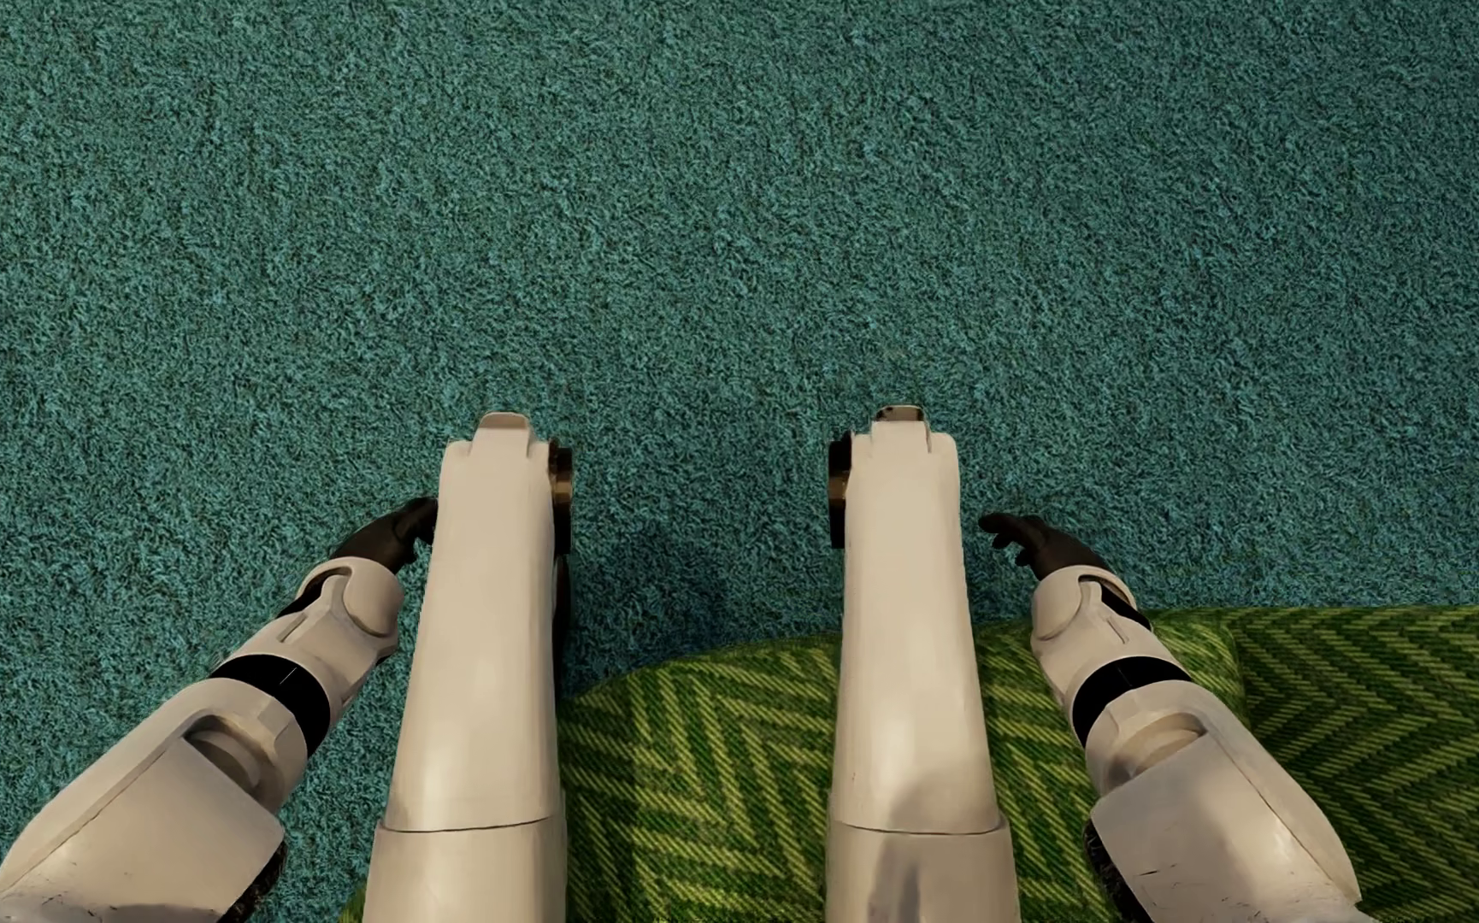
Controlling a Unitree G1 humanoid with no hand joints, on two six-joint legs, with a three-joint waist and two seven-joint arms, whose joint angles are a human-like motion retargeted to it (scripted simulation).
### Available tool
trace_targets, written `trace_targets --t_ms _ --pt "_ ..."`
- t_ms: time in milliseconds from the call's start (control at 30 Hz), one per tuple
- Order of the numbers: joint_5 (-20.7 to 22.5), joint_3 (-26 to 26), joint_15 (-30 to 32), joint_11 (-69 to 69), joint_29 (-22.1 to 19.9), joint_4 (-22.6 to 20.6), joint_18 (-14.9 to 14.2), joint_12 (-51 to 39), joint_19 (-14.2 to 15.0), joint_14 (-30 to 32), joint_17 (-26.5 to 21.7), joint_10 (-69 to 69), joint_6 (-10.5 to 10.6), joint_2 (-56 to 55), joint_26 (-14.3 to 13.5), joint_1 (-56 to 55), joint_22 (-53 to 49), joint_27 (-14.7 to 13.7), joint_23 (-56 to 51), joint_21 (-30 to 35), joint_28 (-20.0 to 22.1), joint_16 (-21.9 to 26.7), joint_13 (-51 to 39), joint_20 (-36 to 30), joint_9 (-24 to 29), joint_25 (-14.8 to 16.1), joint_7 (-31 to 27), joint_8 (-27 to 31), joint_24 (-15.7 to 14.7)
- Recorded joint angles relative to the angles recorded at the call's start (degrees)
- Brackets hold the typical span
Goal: Stand up from the light green chair
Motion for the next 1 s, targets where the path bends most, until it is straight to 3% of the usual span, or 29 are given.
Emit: trace_targets --t_ms 200,267,367,467,533,600,667,700,767,867,967,1000 --pt "-0.09 0.19 -1.85 -8.71 -2.18 0.23 -0.09 0.86 -0.03 -4.15 -1.23 -9.26 -0.76 1.85 -1.51 2.84 0.18 -1.24 -0.86 5.36 1.44 0.30 1.20 0.33 -1.27 1.17 0.85 -0.65 -0.77" --pt "-0.33 0.11 -1.79 -15.02 -2.96 0.18 0.42 3.81 -0.52 -3.94 -1.08 -15.52 -0.40 7.10 -1.49 7.69 0.21 -1.79 -1.96 4.44 1.65 0.36 4.59 0.91 -3.39 1.65 1.86 -1.69 -0.61" --pt "-0.95 0.22 -1.08 -26.88 -2.29 -0.12 1.47 8.89 -1.26 -2.68 -0.94 -27.67 -0.30 17.31 -1.53 17.35 0.04 -1.64 -2.11 2.34 1.32 0.57 11.65 2.64 -7.50 0.17 3.74 -3.88 0.17" --pt "-0.44 0.28 -0.95 -42.37 0.04 0.16 0.74 16.03 -1.84 0.24 -0.82 -43.63 -0.20 30.62 -1.16 29.93 -0.78 -1.00 -1.69 0.20 0.09 1.93 20.03 5.37 -13.00 -1.89 5.09 -6.08 1.58" --pt "0.63 -0.05 -0.03 -53.82 0.86 0.44 -1.17 21.44 -2.00 5.73 -1.25 -55.04 0.42 40.53 -1.32 38.87 -1.05 -1.67 -2.36 -0.22 -0.72 3.22 25.92 6.82 -16.79 -3.06 5.95 -6.76 3.11" --pt "0.47 -0.18 6.99 -65.43 2.62 1.17 -2.87 25.82 -1.77 11.61 -1.80 -61.88 0.90 50.14 -1.24 45.18 -1.11 -1.99 -2.79 -2.35 -2.54 4.39 30.87 7.75 -20.08 -3.36 6.51 -8.10 4.31" --pt "-0.65 0.69 9.65 -75.20 2.17 2.71 -9.21 27.58 -0.56 15.71 -2.27 -60.71 0.88 58.43 -0.94 46.23 -0.46 -2.00 -2.07 -5.53 -3.84 4.88 34.29 8.79 -22.75 -2.66 7.19 -10.47 4.81" --pt "-1.39 1.09 10.35 -79.30 1.53 3.45 -10.87 28.21 0.07 17.35 -2.52 -59.55 0.79 62.37 -0.87 46.13 -0.26 -1.76 -1.37 -6.67 -3.66 4.94 35.57 9.48 -23.73 -2.29 7.81 -12.00 4.82" --pt "-2.60 2.13 10.42 -85.36 1.81 4.81 -10.34 28.88 0.83 17.11 -2.92 -63.25 0.15 69.53 -0.89 47.62 0.00 -1.55 0.42 -7.68 -3.64 5.07 37.18 10.43 -24.97 -2.22 9.04 -14.51 4.45" --pt "-3.74 2.29 9.20 -90.90 2.28 6.60 -7.42 29.82 1.87 17.88 -3.21 -78.27 0.14 77.38 -0.36 49.88 0.58 -1.18 1.80 -9.44 -3.72 5.33 37.06 11.14 -27.42 -2.30 9.61 -17.28 3.68" --pt "-5.57 2.02 7.67 -92.69 1.21 7.24 -4.16 30.13 2.97 18.39 -2.79 -87.99 -0.91 83.87 -0.23 51.91 1.74 -2.51 0.80 -10.72 -4.93 6.29 36.10 10.83 -29.21 -1.59 10.68 -18.88 4.86" --pt "-6.58 2.23 8.27 -92.82 0.62 7.01 -5.47 30.26 4.06 19.50 -3.06 -85.55 -0.93 85.79 -0.20 52.42 1.72 -2.90 0.01 -11.02 -5.13 6.04 35.96 11.10 -29.49 -1.10 11.51 -19.35 4.97"
